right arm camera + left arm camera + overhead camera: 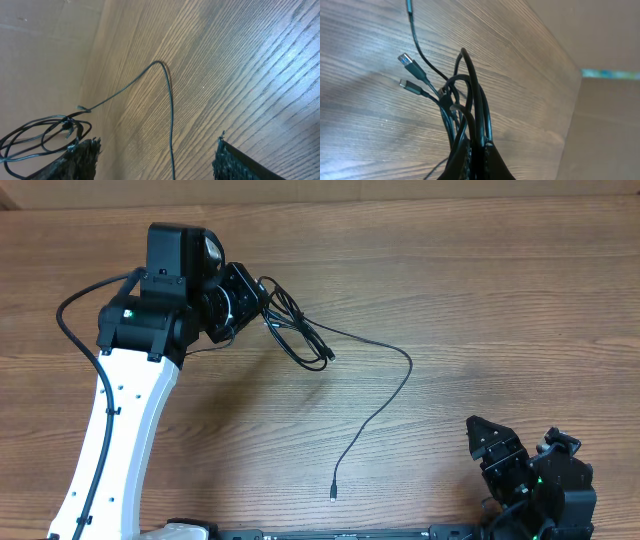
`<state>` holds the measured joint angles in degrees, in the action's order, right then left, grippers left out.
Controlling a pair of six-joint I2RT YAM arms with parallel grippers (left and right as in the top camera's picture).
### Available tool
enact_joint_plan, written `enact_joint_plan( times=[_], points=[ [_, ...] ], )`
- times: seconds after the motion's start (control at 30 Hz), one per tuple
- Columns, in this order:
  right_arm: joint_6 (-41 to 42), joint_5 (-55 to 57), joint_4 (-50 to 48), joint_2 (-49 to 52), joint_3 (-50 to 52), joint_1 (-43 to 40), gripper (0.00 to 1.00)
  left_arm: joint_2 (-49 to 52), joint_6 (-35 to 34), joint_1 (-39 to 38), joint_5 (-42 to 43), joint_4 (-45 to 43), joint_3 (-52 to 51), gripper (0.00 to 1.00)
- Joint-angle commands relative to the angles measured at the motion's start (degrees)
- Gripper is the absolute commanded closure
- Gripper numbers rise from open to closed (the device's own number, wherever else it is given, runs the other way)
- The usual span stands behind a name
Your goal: Untangle cables
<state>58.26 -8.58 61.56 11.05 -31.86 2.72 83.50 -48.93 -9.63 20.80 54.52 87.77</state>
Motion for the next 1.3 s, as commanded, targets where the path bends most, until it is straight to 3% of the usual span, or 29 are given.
enact_joint_plan(
  times=[0.0,0.2,0.3,0.43,0.67,0.77,1.1,1.27],
  points=[
    [-0.3,0.6,-0.1,0.1,-1.0,0.2,0.25,-0.2,8.3,0.2,3.6,-0.2,1.6,0.96],
    [-0.3,0.4,-0.2,0.1,-1.0,0.2,0.25,-0.2,14.1,0.2,9.0,-0.6,1.6,0.96],
    [-0.3,-1.3,-1.1,0.1,-1.0,0.2,0.25,-0.2,24.6,0.1,16.9,-2.2,1.6,0.96],
    [-6.3,-9.2,-8.1,0.1,-1.0,0.2,0.31,-0.2,38.3,-0.9,27.9,-2.2,1.6,0.96],
    [-6.3,-17.6,-15.0,0.1,-1.0,0.2,0.35,-0.2,47.5,-7.2,30.5,-2.3,1.6,0.96],
    [-6.3,-17.7,-15.2,0.1,-1.0,0.2,0.35,-0.2,50.4,-11.3,30.5,-3.2,1.6,0.96],
    [-6.1,-18.1,-15.2,0.1,-1.0,0.2,0.34,-0.2,50.2,-19.6,30.0,-8.2,1.6,0.96],
    [-6.1,-19.8,-16.1,0.1,-1.0,0.2,0.34,0.0,50.0,-24.0,25.4,-8.9,1.6,0.96]
  ],
)
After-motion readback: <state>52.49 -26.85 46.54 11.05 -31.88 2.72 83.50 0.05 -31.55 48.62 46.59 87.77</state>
